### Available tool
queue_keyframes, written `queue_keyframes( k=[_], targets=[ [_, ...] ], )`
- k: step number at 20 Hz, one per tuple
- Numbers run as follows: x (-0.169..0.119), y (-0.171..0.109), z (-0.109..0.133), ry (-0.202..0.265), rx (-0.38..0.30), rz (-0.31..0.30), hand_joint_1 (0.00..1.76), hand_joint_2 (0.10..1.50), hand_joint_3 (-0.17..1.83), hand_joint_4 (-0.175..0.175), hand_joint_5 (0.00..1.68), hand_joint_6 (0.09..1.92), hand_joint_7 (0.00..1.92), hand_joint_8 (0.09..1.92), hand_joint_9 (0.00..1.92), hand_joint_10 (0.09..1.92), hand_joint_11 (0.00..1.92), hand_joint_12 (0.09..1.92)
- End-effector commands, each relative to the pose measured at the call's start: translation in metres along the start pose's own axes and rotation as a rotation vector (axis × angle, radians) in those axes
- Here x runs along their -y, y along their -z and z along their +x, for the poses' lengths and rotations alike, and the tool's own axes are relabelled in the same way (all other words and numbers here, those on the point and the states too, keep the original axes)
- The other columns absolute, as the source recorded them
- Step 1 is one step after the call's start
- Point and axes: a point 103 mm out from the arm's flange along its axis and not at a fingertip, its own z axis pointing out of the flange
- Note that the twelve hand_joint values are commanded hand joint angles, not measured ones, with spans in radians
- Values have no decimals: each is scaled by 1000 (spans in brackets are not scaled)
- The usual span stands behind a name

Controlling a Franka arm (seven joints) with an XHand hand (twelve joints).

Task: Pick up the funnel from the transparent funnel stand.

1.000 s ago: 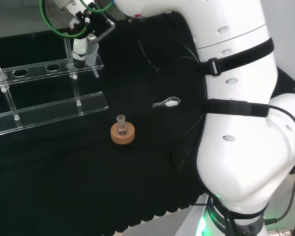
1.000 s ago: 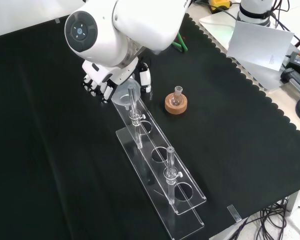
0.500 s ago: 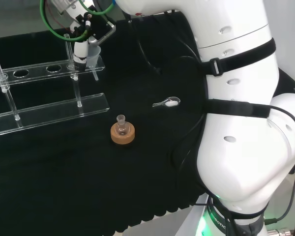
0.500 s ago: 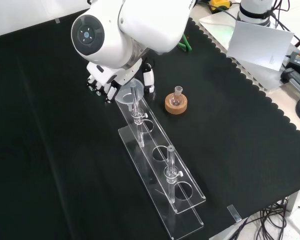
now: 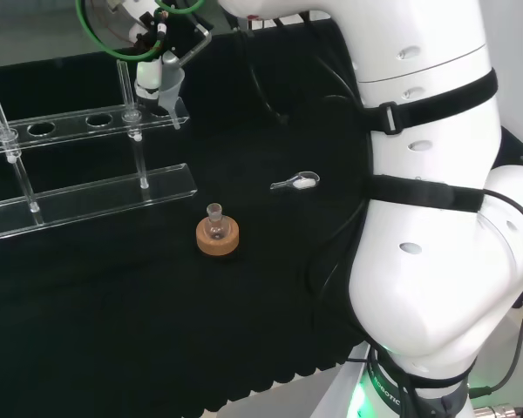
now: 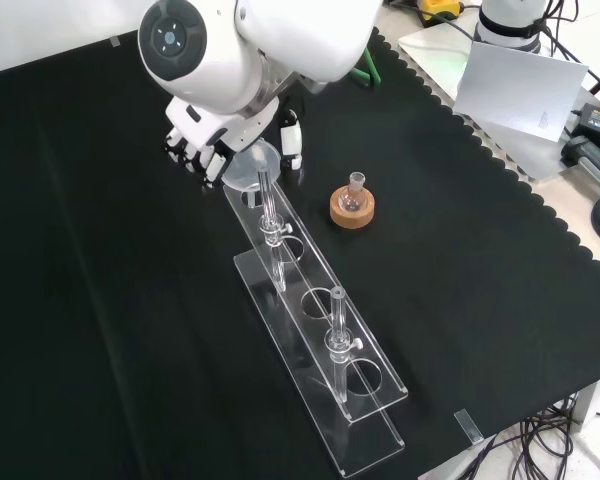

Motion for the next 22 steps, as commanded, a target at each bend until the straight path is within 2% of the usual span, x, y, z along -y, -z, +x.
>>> queue_keyframes(
  k=[1,7,13,22],
  targets=[
    [9,6,-8,0,44,-12,783,765,108,33,727,242,991,607,501,500,0,1092],
    [18,19,-17,-8,25,-41,783,764,111,34,726,253,993,607,506,497,0,1094],
    [27,28,-24,-16,2,-67,768,737,172,33,649,439,991,614,520,475,0,1114],
    [39,38,-35,-22,-36,-86,766,734,180,32,644,458,993,615,525,476,0,1116]
  ],
)
